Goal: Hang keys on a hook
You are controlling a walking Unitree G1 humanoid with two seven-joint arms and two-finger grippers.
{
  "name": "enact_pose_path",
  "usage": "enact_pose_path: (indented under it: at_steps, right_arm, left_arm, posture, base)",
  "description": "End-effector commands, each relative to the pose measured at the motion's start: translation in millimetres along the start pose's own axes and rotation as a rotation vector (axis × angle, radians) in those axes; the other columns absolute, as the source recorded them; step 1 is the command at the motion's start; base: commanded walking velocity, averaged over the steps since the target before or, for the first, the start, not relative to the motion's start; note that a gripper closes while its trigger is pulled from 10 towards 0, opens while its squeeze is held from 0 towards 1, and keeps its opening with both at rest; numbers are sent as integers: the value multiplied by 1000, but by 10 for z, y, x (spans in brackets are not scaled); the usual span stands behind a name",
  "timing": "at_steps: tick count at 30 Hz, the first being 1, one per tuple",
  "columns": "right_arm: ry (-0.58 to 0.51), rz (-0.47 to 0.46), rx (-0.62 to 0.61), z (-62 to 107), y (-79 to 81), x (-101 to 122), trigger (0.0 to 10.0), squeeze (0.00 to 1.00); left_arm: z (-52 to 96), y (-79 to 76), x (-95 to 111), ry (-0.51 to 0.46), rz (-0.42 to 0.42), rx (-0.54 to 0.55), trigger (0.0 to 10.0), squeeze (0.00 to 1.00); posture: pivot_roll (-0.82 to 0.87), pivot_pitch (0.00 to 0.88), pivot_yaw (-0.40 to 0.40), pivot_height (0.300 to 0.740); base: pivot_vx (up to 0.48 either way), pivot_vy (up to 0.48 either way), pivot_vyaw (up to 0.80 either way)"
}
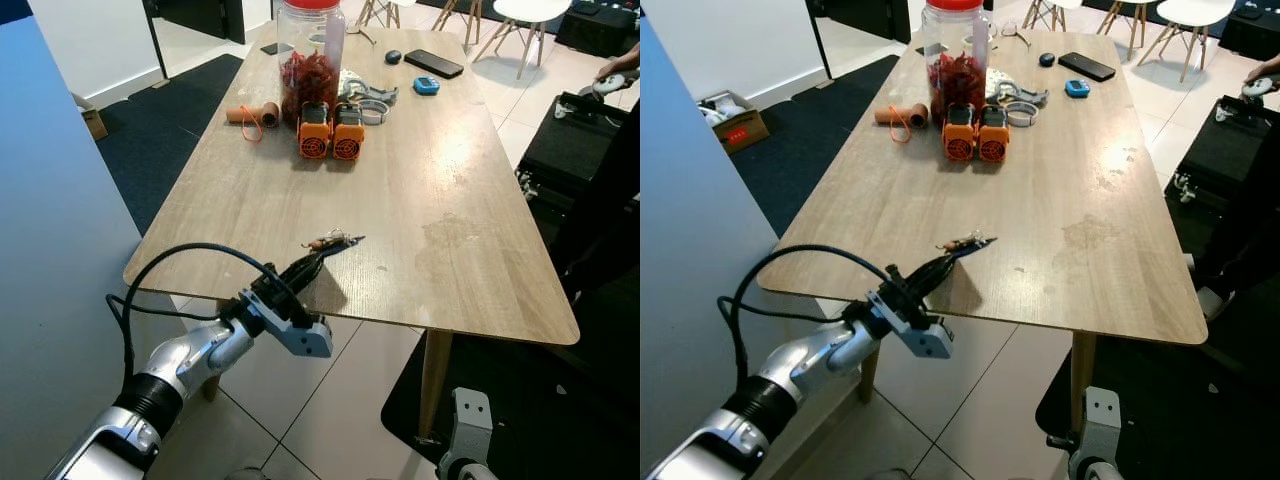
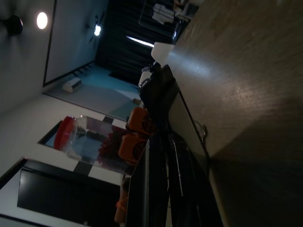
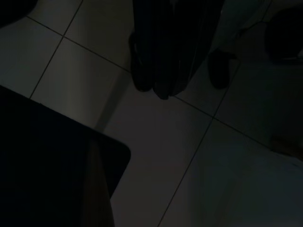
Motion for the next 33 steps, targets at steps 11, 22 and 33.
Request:
enact_pose_path:
  at_steps: [11, 22, 33]
  right_arm:
    - [-2, -1, -8, -1, -18, 11, 10000, 0]
    - [-4, -1, -8, -2, -21, 16, 10000, 0]
    - [4, 2, -4, 6, -20, -11, 10000, 0]
  left_arm:
    - [57, 15, -217, 132, -30, 62, 10000, 1000]
    - [141, 228, -537, 371, 501, 348, 10000, 0]
    - [-38, -165, -23, 230, 1036, 48, 10000, 0]
  posture:
    - [38, 44, -15, 740]
    - [38, 44, -18, 740]
    - [38, 43, -20, 740]
  base:
    - [0, 0, 0]
    - [0, 0, 0]
    - [0, 0, 0]
Point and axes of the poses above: a point about 5 cm out from each wrist's last joint towards the gripper, its own z axis pointing back from the gripper into the wrist, its own x axis along the axis of the wrist's last joint, y = z × x, the point moved 3 cm from there along -z, pointing out of the wrist towards the gripper, and after that the axes turned 7 degrees about z, right-handed, at the moved point
